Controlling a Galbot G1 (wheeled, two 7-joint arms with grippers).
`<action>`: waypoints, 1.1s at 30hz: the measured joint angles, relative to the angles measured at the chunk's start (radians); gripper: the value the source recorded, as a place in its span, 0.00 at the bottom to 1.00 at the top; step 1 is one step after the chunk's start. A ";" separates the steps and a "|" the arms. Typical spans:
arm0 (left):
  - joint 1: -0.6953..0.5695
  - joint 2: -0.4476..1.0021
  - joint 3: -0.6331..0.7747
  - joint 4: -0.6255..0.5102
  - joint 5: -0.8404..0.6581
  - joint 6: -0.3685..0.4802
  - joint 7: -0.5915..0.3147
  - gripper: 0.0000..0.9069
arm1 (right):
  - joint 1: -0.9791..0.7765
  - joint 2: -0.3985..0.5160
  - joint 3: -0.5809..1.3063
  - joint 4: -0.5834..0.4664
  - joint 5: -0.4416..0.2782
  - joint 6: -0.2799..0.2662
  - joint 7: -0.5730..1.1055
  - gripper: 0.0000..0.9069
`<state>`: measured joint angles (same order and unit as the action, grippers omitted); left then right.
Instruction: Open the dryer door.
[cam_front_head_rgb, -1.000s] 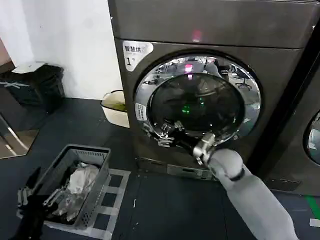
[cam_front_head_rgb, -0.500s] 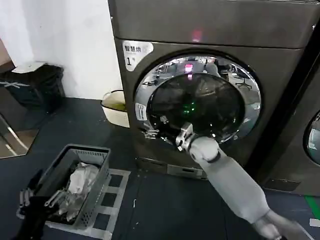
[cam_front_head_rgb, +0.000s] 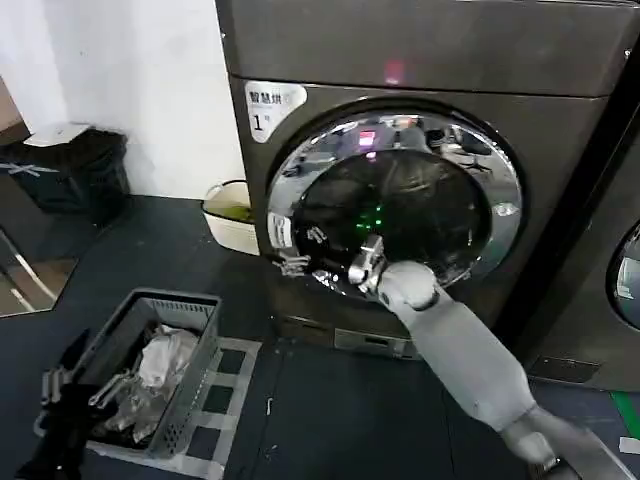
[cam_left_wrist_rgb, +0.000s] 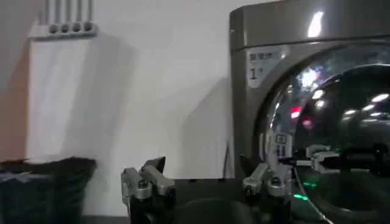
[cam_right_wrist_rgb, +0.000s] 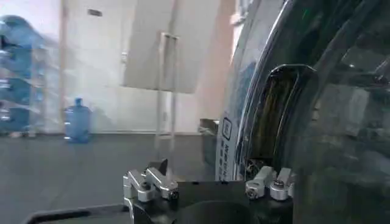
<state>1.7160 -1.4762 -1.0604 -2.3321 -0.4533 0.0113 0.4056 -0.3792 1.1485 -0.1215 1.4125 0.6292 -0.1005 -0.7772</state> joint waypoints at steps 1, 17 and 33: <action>-0.005 0.017 -0.001 0.012 -0.023 0.004 0.010 1.00 | -0.009 -0.011 0.005 0.009 0.000 0.005 -0.034 1.00; -0.212 0.412 0.100 0.282 -0.309 0.050 0.034 1.00 | -0.186 -0.164 0.124 0.191 -0.016 0.066 -0.436 1.00; -0.637 0.648 0.587 0.538 -0.469 0.099 0.132 1.00 | -0.667 -0.300 0.622 0.460 0.056 0.184 -0.590 1.00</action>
<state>1.0787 -0.8280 -0.4731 -1.7941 -0.9219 0.1106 0.5376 -1.0466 0.8480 0.5002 1.8723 0.6849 0.0832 -1.3671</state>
